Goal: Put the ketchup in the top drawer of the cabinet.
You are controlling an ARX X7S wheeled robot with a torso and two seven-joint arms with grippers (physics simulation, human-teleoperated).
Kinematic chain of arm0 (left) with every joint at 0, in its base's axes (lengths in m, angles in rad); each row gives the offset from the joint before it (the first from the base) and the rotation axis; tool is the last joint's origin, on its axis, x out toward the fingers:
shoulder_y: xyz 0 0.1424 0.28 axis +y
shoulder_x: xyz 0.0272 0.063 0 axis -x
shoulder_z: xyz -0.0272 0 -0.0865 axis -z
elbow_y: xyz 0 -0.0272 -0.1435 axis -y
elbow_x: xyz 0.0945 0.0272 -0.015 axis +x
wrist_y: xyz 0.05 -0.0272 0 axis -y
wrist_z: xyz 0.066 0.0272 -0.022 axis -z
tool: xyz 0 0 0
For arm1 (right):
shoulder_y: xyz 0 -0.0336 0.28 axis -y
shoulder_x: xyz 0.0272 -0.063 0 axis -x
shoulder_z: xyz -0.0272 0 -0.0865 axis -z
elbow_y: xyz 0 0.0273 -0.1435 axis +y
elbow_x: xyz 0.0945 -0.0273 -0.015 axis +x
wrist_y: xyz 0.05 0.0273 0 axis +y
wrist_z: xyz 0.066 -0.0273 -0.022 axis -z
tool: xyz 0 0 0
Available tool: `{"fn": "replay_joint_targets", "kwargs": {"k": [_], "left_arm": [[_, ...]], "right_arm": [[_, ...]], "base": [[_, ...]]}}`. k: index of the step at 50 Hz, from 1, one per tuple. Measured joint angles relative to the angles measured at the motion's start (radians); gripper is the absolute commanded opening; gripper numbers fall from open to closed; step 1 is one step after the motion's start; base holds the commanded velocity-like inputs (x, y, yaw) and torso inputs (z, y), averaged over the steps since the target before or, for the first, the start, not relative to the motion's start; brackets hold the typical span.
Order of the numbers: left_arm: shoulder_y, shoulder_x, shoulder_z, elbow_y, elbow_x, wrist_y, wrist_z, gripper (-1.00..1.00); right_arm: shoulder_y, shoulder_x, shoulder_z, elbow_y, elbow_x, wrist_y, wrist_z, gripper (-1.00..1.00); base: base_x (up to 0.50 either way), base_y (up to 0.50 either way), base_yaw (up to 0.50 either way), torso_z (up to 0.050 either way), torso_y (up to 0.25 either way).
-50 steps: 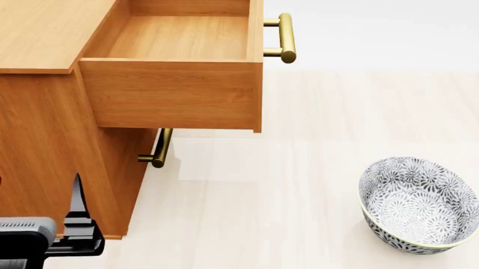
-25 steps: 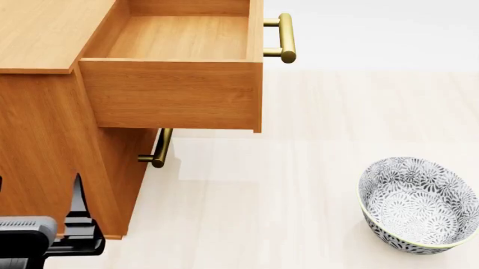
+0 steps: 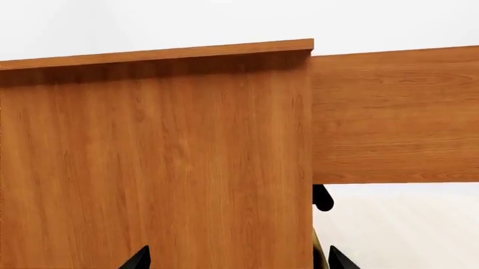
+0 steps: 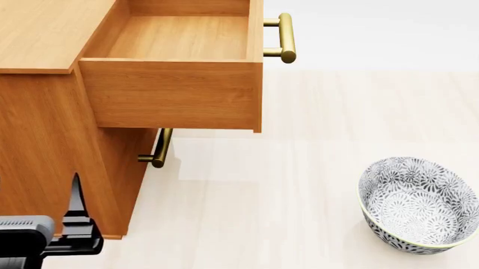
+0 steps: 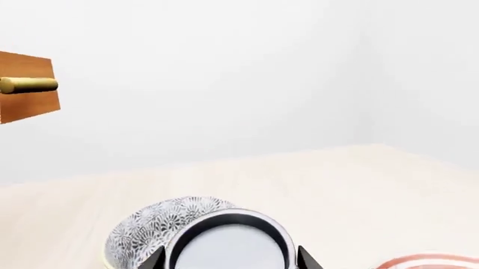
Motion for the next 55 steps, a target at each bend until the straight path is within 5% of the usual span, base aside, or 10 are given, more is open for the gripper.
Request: {"fn": "replay_joint_targets", "kwargs": {"k": [38,55], "left_arm": [[-0.016,-0.008,0.011,-0.007,-0.012,-0.006,-0.006,1.0],[-0.018,-0.01,0.017,-0.011,-0.016,-0.005,-0.011,1.0]], "right_arm": [[0.176,0.245,0.126,-0.371,0.24,0.377,0.277,-1.0],[0.405,0.391,0.072,-0.405,0.381,0.502,0.413,-1.0]], "base": [[0.0,0.0,0.0,0.0,0.0],[0.0,0.0,0.0,0.0,0.001]]}}
